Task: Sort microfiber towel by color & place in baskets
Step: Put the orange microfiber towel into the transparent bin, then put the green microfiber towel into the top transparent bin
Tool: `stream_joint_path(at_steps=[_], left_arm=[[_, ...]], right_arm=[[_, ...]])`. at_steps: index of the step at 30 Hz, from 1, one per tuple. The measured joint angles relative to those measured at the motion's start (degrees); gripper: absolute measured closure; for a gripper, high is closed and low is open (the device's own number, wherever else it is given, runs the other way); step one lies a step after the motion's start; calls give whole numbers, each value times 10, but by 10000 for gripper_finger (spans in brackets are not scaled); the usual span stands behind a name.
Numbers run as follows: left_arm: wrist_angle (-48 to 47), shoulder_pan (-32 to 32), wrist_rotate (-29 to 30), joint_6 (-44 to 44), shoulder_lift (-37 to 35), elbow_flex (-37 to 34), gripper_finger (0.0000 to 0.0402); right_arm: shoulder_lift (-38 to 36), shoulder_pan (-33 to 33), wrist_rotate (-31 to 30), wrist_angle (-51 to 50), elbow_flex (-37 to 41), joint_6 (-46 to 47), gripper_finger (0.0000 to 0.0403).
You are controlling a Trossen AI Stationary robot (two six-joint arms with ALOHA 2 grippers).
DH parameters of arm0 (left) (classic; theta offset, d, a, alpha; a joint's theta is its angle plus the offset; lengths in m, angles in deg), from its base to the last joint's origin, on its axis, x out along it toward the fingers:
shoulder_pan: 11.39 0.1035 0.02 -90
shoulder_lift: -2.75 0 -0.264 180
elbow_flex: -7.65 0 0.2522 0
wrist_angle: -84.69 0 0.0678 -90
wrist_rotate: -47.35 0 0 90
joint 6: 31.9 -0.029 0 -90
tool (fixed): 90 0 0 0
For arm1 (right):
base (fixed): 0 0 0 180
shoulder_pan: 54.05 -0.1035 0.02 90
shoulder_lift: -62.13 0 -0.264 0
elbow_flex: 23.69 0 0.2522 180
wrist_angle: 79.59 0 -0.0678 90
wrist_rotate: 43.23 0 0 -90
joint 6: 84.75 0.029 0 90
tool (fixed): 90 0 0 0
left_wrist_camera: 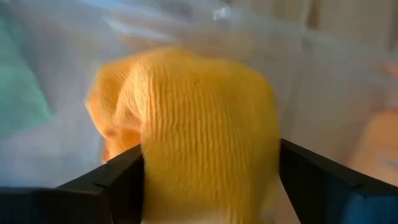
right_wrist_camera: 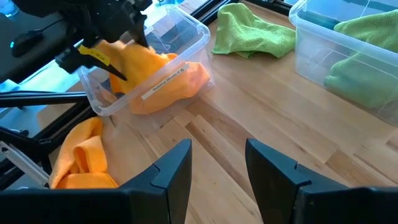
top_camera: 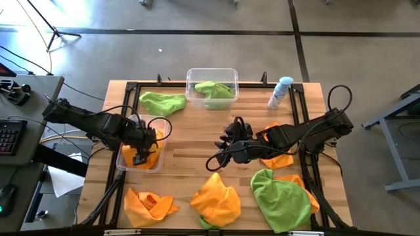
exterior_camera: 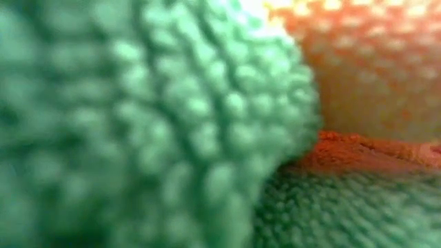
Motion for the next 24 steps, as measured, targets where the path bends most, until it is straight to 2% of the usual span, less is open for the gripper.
stream_joint_path(at_steps=[4, 7, 9, 15, 17, 20, 24], left_arm=[[-44, 0, -6, 9, -1, 31, 95], [-73, 0, 18, 18, -7, 69, 96], [-79, 0, 38, 25, -13, 92, 96], [-78, 0, 41, 42, -32, 124, 96], [-80, 0, 42, 54, -37, 123, 96], [-78, 0, 49, 69, -43, 123, 96], [-51, -4, 68, 69, -52, 123, 96]], right_arm=[[0, 0, 1, 0, 0, -1, 259], [0, 0, 1, 0, 0, -1, 259], [0, 0, 1, 0, 0, 0, 259], [0, 0, 1, -10, 0, 19, 259], [0, 0, 5, -38, 0, 63, 259], [0, -7, 20, -113, 0, 179, 259], [3, -33, 62, -203, 0, 316, 259]])
